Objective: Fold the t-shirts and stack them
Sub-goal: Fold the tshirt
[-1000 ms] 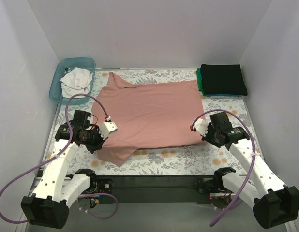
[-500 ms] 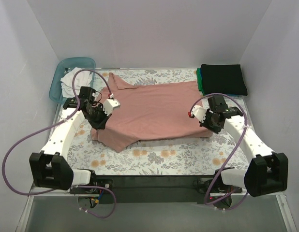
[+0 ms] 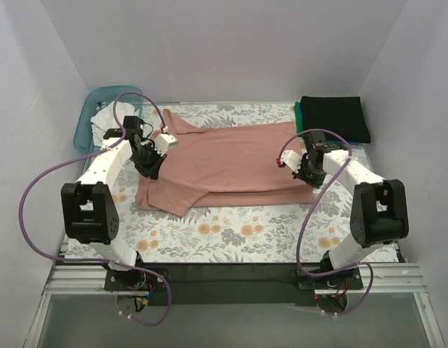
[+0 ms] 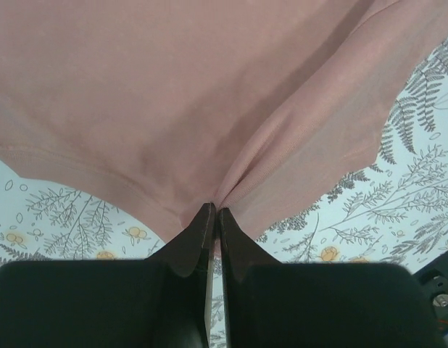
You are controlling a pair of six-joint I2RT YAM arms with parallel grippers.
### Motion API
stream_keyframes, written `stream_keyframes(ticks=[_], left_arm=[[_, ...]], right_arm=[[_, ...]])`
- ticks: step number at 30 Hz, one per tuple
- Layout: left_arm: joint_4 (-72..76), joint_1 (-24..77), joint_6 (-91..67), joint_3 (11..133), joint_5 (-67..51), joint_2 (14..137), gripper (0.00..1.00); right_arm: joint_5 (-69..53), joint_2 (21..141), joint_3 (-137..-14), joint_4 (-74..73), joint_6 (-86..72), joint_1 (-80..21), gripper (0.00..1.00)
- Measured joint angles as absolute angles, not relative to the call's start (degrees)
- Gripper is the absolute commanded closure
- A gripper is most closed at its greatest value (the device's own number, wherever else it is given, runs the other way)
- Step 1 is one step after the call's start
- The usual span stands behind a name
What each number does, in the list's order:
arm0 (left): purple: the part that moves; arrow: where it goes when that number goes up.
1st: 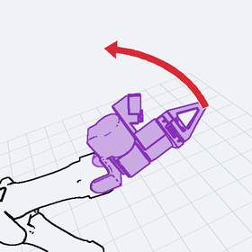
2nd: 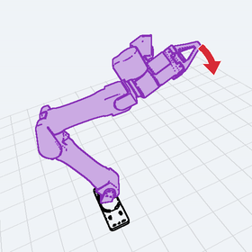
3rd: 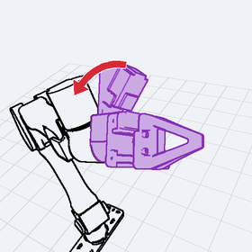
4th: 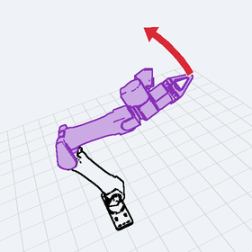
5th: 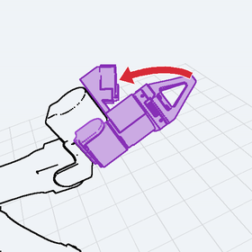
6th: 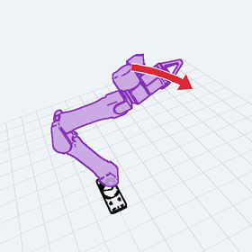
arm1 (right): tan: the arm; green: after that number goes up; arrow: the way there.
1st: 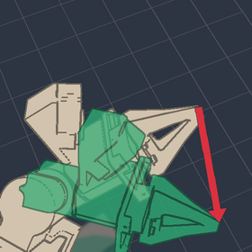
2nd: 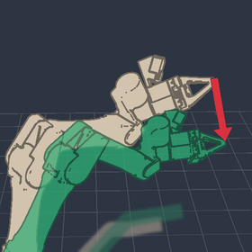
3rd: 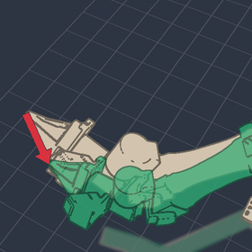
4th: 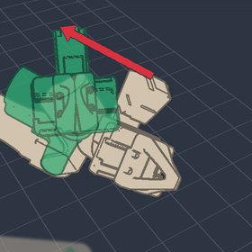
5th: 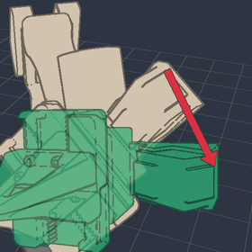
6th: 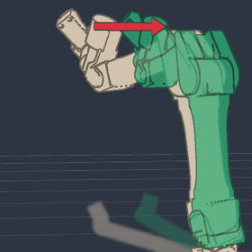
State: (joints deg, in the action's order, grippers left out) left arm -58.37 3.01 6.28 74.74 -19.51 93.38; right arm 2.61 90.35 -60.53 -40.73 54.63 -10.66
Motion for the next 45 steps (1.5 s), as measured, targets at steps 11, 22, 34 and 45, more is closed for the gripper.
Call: stream_keyframes(ticks=[11,22,34,45], left_arm=[[-56.9,2.4,5.5,76.5,-20.5,97.8,1.0],[-55.6,1.5,5.0,76.5,-20.5,99.0,1.0],[-53.1,0.5,3.6,76.2,-20.6,100.2,0.87],[-54.5,-3.4,-2.4,74.5,-25.2,96.8,0.62]], right_arm=[[1.3,96.1,-66.3,-39.8,55.3,-8.7,0.99],[1.3,99.8,-68.3,-39.4,55.4,-8.7,0.99],[1.1,103.6,-71.1,-39.0,54.8,-8.7,0.77],[-1.5,103.8,-79.2,-42.3,47.4,-8.7,0.56]])
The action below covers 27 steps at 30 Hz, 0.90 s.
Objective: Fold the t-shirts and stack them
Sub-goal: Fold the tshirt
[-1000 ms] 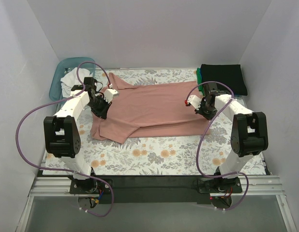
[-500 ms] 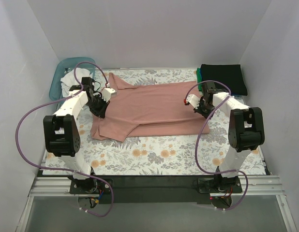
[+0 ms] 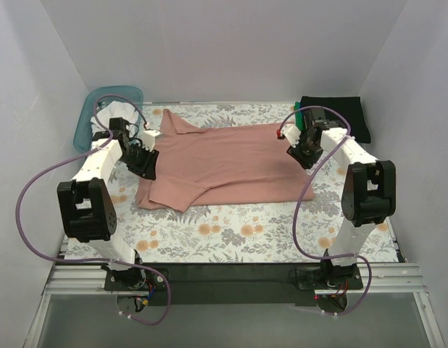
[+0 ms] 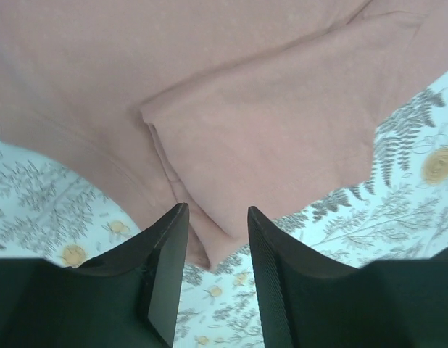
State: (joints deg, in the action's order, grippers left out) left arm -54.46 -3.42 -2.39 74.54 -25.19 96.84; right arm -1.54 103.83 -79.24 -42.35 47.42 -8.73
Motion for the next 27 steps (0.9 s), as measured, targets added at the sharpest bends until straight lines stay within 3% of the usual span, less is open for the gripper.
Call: stream_keyframes(ticks=[9,15,27], left_arm=[[-55.2,-4.4,-12.8,61.5,-29.4,84.2,0.58],[-54.7,-4.4,-19.7,60.6,-29.3,87.4,0.56],[-55.0,-7.6,-26.1,60.5,-25.7,93.1,0.49]], right_arm=[[-16.4,99.5,-83.3,-48.0,33.5,-14.5,0.62],[-25.8,101.2,-83.9,-45.9,24.3,-24.9,0.61],[-28.4,103.6,-80.8,-30.9,14.3,-40.6,0.59]])
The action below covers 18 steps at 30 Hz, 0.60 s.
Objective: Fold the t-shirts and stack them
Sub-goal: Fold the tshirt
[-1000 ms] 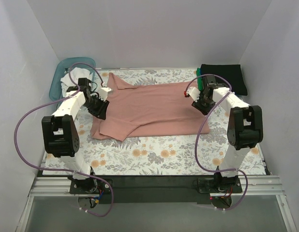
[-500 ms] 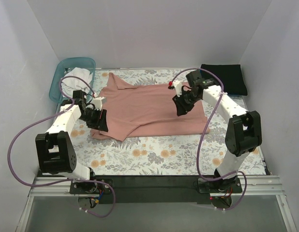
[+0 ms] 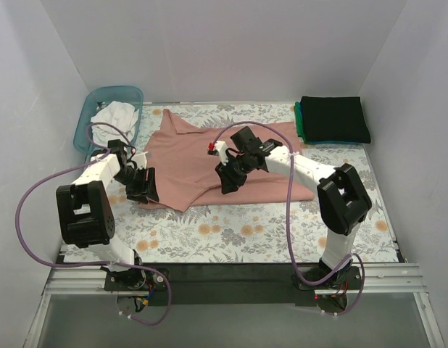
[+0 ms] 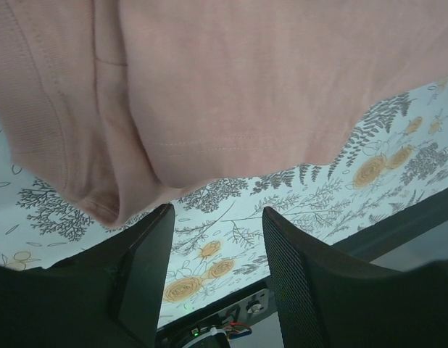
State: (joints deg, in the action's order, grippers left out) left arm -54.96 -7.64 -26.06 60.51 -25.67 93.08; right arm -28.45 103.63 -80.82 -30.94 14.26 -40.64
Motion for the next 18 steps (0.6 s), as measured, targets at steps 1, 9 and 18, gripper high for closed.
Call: stream_keyframes(ticks=[1,9,18], left_arm=[[-55.0,-7.7,-26.4,60.5,-25.0,93.3,0.49],[-53.9,-7.7,-28.3,60.5,-21.9,95.6,0.49],[-52.1,-7.7,-29.9,61.8,-21.7,98.6,0.53]], right_arm=[[-28.3,104.4,-80.4,-30.4,13.8,-40.8,0.59],[-25.8,107.4,-75.8,-29.1,13.1,-40.1,0.59],[-22.5,106.8,-72.1,-28.0,13.5,-40.0,0.6]])
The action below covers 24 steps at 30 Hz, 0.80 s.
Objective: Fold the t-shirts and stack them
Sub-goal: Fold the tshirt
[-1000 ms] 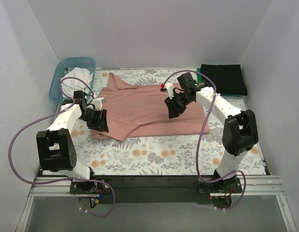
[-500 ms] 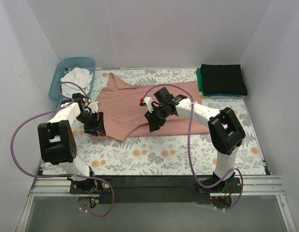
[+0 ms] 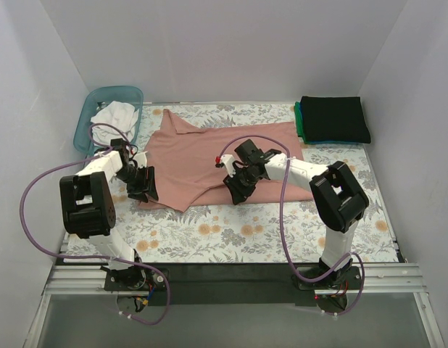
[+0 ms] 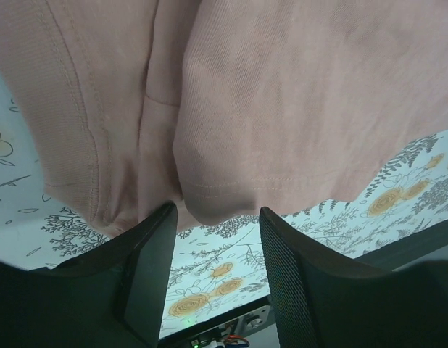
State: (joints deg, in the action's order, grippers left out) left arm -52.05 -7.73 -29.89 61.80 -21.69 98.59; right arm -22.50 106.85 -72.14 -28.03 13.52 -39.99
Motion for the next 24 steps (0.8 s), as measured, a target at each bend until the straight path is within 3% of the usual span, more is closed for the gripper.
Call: stream_keyframes(ticks=[12,16,24], left_arm=[[-52.0,-7.7,-30.5,63.3,-22.9,98.6,0.56],[-51.9,-7.7,-30.5,63.3,-22.9,98.8,0.62],[-53.0,-7.4,-30.5,65.0,-23.0,99.6,0.94]], right_arm=[[-21.0,105.4,-70.6,-28.1,13.7,-37.5,0.6],[-20.8,105.4,-70.6,-28.1,13.9,-36.1,0.6],[-19.4,105.4,-70.3,-28.2,15.2,-33.9,0.61]])
